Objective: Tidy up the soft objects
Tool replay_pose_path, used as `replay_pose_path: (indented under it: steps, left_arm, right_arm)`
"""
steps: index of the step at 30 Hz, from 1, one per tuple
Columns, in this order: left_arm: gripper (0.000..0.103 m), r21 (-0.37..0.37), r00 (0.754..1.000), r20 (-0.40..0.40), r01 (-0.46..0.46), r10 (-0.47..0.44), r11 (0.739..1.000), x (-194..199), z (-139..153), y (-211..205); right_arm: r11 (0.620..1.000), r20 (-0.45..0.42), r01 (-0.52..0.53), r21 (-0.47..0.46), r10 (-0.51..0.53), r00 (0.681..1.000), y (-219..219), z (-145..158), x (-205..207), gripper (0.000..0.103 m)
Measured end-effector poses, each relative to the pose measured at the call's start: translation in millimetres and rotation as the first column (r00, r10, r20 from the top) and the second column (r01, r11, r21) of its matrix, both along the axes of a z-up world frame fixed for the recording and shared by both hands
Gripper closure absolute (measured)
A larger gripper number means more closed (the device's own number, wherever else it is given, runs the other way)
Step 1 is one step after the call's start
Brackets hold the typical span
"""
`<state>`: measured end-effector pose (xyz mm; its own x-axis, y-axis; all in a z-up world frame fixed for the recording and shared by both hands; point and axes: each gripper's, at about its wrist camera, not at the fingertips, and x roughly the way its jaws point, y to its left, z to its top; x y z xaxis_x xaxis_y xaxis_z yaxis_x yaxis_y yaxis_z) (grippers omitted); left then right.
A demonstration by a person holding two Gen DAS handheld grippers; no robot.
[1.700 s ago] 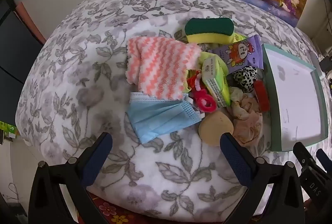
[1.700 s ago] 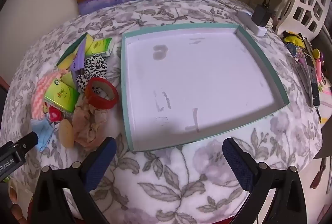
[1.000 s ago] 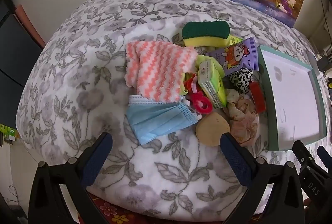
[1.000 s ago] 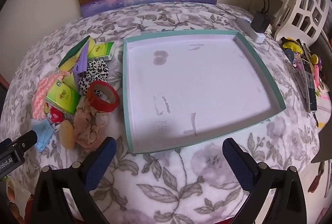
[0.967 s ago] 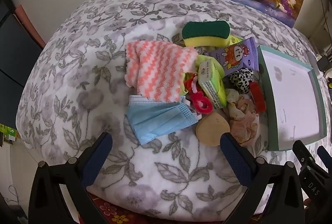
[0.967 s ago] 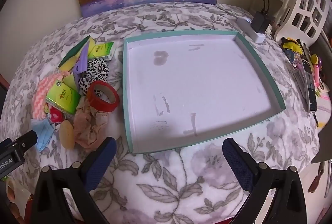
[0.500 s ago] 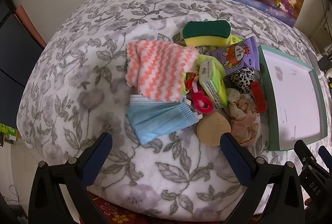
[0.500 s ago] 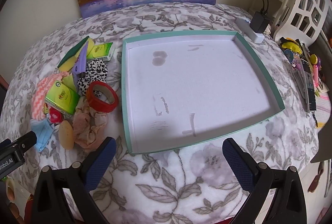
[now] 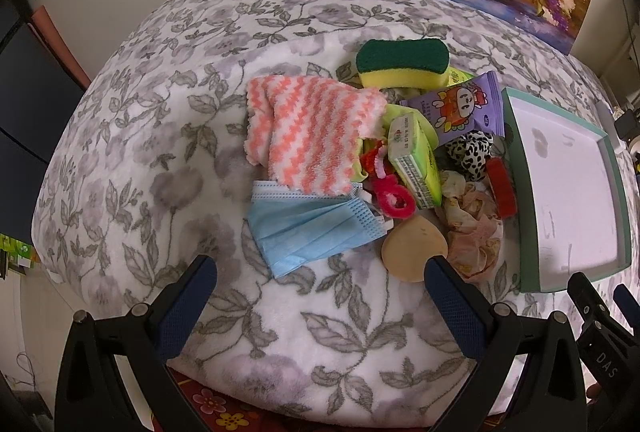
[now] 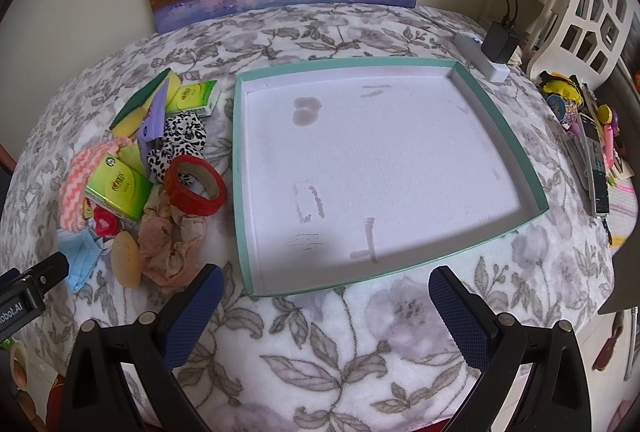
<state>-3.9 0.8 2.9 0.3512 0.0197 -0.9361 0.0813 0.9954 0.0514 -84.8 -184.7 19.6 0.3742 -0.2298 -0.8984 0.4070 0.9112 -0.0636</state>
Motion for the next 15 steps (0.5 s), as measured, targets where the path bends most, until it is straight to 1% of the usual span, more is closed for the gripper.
replay_pose_path:
  steps: [15]
  left_arm:
    - [0.000, 0.000, 1.000, -0.006, -0.011, 0.011, 1.000, 2.9, -1.4, -1.4]
  right_arm:
    - [1.000, -0.005, 0.002, -0.003, -0.002, 1.000, 0.5, -1.0, 0.8, 0.000]
